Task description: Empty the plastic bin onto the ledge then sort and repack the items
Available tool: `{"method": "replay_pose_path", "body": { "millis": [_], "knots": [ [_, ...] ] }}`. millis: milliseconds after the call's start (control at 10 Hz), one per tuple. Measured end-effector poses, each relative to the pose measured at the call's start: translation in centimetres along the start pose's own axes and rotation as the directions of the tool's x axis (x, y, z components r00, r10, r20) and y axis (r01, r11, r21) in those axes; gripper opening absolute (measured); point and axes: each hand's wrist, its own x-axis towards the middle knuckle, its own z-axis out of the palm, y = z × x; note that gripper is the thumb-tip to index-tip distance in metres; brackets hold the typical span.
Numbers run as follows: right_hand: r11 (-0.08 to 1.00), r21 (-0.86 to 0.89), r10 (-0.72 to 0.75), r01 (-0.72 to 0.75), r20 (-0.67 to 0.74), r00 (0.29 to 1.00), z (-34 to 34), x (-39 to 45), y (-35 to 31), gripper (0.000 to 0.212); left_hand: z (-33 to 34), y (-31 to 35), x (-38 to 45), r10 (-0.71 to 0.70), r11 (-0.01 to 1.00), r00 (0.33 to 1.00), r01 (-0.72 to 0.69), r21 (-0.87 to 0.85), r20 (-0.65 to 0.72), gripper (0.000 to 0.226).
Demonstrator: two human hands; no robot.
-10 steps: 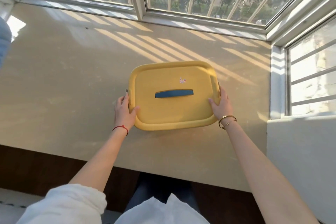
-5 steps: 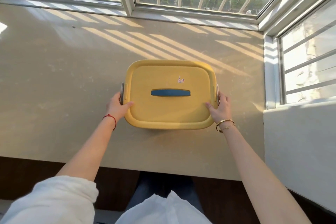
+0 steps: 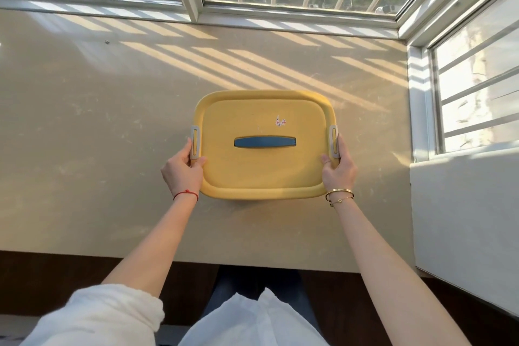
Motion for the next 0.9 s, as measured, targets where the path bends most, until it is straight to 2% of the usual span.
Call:
{"method": "replay_pose_path", "body": {
  "millis": [200,500,700,800,900],
  "knots": [
    [0.997,-0.057,-0.060,0.060,0.003,0.998,0.3,0.1,0.6,0.062,-0.1,-0.2,0.2,0.059,0.996,0.998,-0.060,0.067,0.024,0.059],
    [0.985,-0.155,-0.074,0.073,-0.001,0.997,-2.5,1.9,2.5,0.061,1.9,1.4,0.8,0.223,0.969,0.951,-0.240,0.057,0.215,0.060],
    [0.973,-0.214,-0.077,0.089,0.066,0.995,-3.7,2.7,2.6,0.062,2.7,2.2,0.3,0.249,0.938,0.934,-0.298,0.175,0.258,0.061],
    [0.947,-0.285,-0.126,0.149,0.097,0.987,-4.7,2.4,2.4,0.060,1.7,2.6,0.0,0.315,0.892,0.904,-0.386,0.236,0.289,0.057],
    [0.891,-0.365,-0.261,0.272,0.079,0.962,-6.3,1.3,1.2,0.052,-0.6,4.3,-1.3,0.442,0.837,0.858,-0.499,0.223,0.262,0.047]
  ]
}}
